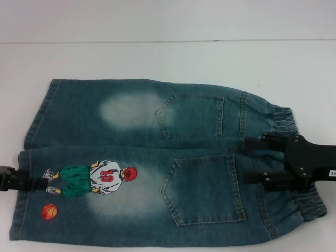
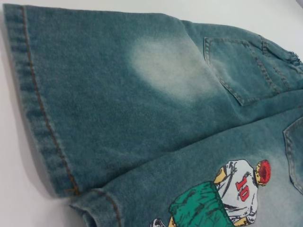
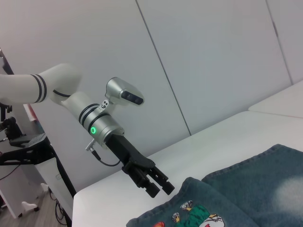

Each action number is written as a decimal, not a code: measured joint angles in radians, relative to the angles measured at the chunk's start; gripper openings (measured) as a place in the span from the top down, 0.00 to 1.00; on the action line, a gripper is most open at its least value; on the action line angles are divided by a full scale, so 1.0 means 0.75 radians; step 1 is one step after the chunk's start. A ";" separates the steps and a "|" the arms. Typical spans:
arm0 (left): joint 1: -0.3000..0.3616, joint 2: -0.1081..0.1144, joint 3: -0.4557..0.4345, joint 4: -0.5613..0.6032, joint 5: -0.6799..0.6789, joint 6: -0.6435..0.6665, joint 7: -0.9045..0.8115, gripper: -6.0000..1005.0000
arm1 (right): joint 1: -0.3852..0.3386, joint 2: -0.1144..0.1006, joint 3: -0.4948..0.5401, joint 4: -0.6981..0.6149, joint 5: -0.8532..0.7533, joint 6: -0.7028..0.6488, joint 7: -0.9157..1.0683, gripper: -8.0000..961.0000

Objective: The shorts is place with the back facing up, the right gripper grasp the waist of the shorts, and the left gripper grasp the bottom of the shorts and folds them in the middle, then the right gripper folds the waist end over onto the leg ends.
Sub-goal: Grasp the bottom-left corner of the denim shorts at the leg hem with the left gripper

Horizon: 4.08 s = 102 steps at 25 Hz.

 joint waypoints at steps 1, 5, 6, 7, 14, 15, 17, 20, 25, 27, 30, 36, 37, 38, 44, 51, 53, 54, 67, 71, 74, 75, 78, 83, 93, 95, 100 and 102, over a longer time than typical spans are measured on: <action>-0.002 0.000 0.000 -0.001 0.000 -0.004 0.000 0.16 | 0.000 0.000 0.000 0.000 0.000 0.000 0.000 0.02; -0.006 0.000 0.004 -0.002 0.000 -0.009 0.000 0.16 | 0.000 0.000 0.000 0.002 0.000 0.000 0.000 0.02; -0.006 0.000 0.005 -0.002 0.000 -0.007 0.000 0.16 | 0.000 0.000 0.000 0.002 0.000 0.000 0.000 0.02; -0.006 0.000 0.006 -0.001 0.000 -0.006 -0.001 0.16 | 0.000 0.000 0.000 0.002 0.000 0.000 0.000 0.02; -0.012 0.003 0.011 0.003 0.054 0.033 -0.013 0.16 | 0.000 0.000 0.000 0.000 0.006 -0.001 0.000 0.02; -0.015 0.004 0.012 0.003 0.067 0.049 -0.014 0.16 | 0.000 0.000 0.000 -0.001 0.008 -0.001 0.000 0.02; -0.018 0.005 0.012 0.003 0.082 0.067 -0.017 0.16 | 0.000 0.000 0.000 -0.001 0.009 -0.001 0.000 0.02; -0.022 0.007 0.012 0.004 0.111 0.082 -0.030 0.16 | 0.000 0.000 0.000 -0.002 0.010 -0.002 0.000 0.02; -0.024 0.009 0.012 0.005 0.136 0.077 -0.045 0.16 | 0.001 0.000 0.000 -0.001 0.010 -0.002 0.000 0.02; -0.024 0.009 0.012 0.007 0.138 0.065 -0.047 0.16 | 0.001 0.000 0.000 0.000 0.010 -0.002 0.000 0.02; -0.024 0.011 0.011 0.008 0.141 0.053 -0.048 0.16 | 0.000 0.000 0.000 0.001 0.010 -0.002 0.000 0.02; -0.026 0.014 0.009 0.007 0.159 0.035 -0.048 0.16 | -0.005 0.000 0.000 0.003 0.011 -0.002 0.000 0.02; -0.026 0.014 0.009 0.006 0.164 0.030 -0.048 0.16 | -0.006 0.000 0.000 0.003 0.012 -0.002 0.000 0.02; -0.026 0.014 0.008 0.006 0.168 0.025 -0.048 0.16 | -0.006 0.000 0.000 0.003 0.012 -0.002 0.000 0.02; -0.021 0.013 0.010 0.007 0.184 -0.018 -0.061 0.16 | -0.008 0.000 0.000 0.002 0.012 -0.003 0.000 0.02; -0.016 0.007 0.013 0.001 0.198 -0.037 -0.062 0.16 | -0.008 0.000 0.001 -0.001 0.012 -0.019 0.000 0.02; -0.015 0.007 0.013 0.001 0.199 -0.034 -0.062 0.16 | -0.008 0.000 0.003 -0.001 0.012 -0.021 0.000 0.02; -0.015 0.006 0.013 0.000 0.199 -0.034 -0.062 0.16 | -0.009 0.000 0.005 -0.001 0.012 -0.022 0.000 0.02; -0.012 0.006 0.011 -0.010 0.228 -0.027 -0.062 0.16 | -0.013 0.000 0.014 -0.008 0.012 -0.037 0.000 0.02; -0.012 0.005 0.011 -0.012 0.240 -0.022 -0.061 0.16 | -0.012 0.000 0.014 -0.008 0.012 -0.037 0.000 0.02; -0.012 0.002 0.011 -0.012 0.249 -0.018 -0.061 0.16 | -0.013 0.000 0.014 -0.008 0.012 -0.037 0.000 0.02; -0.011 0.002 0.011 -0.013 0.252 -0.016 -0.061 0.16 | -0.013 0.000 0.014 -0.008 0.012 -0.037 0.000 0.02; -0.011 0.001 0.011 -0.015 0.257 -0.007 -0.060 0.16 | -0.013 0.000 0.014 -0.008 0.012 -0.037 0.000 0.02; -0.010 -0.002 0.013 -0.017 0.259 -0.002 -0.058 0.16 | -0.013 0.000 0.014 -0.008 0.012 -0.037 0.000 0.02; -0.007 -0.006 0.020 -0.030 0.258 -0.001 -0.052 0.16 | -0.012 0.000 0.016 -0.008 0.012 -0.037 0.000 0.02; -0.006 -0.006 0.023 -0.031 0.258 -0.001 -0.051 0.16 | -0.012 0.000 0.016 -0.008 0.012 -0.037 0.000 0.02; -0.006 -0.007 0.026 -0.031 0.258 0.004 -0.050 0.16 | -0.013 0.000 0.016 -0.008 0.012 -0.037 -0.003 0.02; -0.006 -0.007 0.026 -0.032 0.258 0.007 -0.050 0.16 | -0.012 0.000 0.016 -0.008 0.012 -0.036 -0.003 0.02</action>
